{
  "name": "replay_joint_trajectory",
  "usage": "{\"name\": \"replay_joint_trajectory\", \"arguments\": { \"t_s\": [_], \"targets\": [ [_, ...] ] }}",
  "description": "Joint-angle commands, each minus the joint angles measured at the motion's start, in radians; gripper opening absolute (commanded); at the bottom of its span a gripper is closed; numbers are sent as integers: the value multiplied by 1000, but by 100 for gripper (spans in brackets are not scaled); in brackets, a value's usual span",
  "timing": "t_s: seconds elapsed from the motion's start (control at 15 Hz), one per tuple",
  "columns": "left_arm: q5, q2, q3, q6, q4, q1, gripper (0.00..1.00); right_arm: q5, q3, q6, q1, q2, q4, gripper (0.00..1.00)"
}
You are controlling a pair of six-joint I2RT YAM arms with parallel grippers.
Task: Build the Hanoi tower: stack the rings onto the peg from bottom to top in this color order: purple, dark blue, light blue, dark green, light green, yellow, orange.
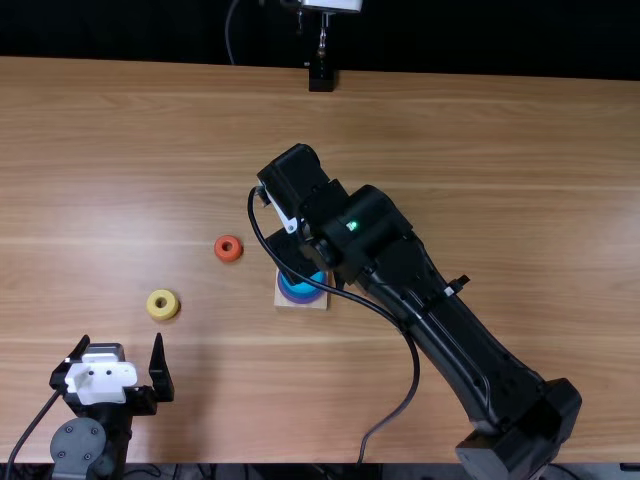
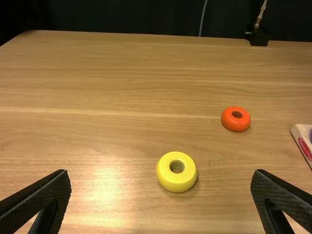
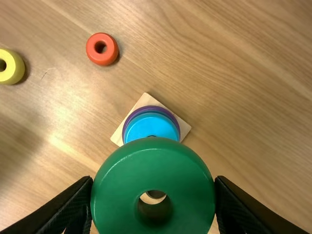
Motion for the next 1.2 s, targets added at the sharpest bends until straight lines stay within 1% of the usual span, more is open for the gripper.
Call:
{"name": "replay_joint_trajectory", "arguments": {
  "t_s": [0.0, 0.2, 0.27, 0.33, 0.4, 0.47, 0.53, 0.6, 0.67, 0.73, 1.0, 1.07, 1.13],
  "targets": [
    [-8, -12, -105, 0, -84, 0, 100, -14, 15, 2, 13, 14, -1, 0],
    [-8, -12, -105, 0, -84, 0, 100, -12, 15, 0, 8, 17, 0, 0],
    [-8, -12, -105, 0, -84, 0, 100, -10, 15, 2, 7, 18, 0, 7],
    [-8, -12, -105, 0, -86, 0, 100, -6, 15, 2, 7, 20, 0, 41],
    [-8, -12, -105, 0, -86, 0, 100, -1, 15, 0, 8, 21, -1, 83],
    [-8, -12, -105, 0, -84, 0, 100, 5, 15, -2, 8, 21, -1, 100],
    [-8, -12, -105, 0, -84, 0, 100, 10, 15, -4, 8, 21, 0, 100],
    [-8, -12, -105, 0, -84, 0, 100, 27, 14, -6, 7, 21, 8, 100],
    [-8, -12, -105, 0, -84, 0, 100, 51, 17, -8, 7, 21, 10, 100],
    [-8, -12, -105, 0, -84, 0, 100, 60, 18, -9, 7, 21, 12, 100],
    [-8, -12, -105, 0, -86, 0, 100, 62, 32, -9, 5, 18, 17, 100],
    [-8, -12, -105, 0, -84, 0, 100, 64, 35, -9, 3, 15, 30, 100],
    [-8, -12, -105, 0, -84, 0, 100, 64, 26, -9, 2, 14, 80, 100]
  ]
}}
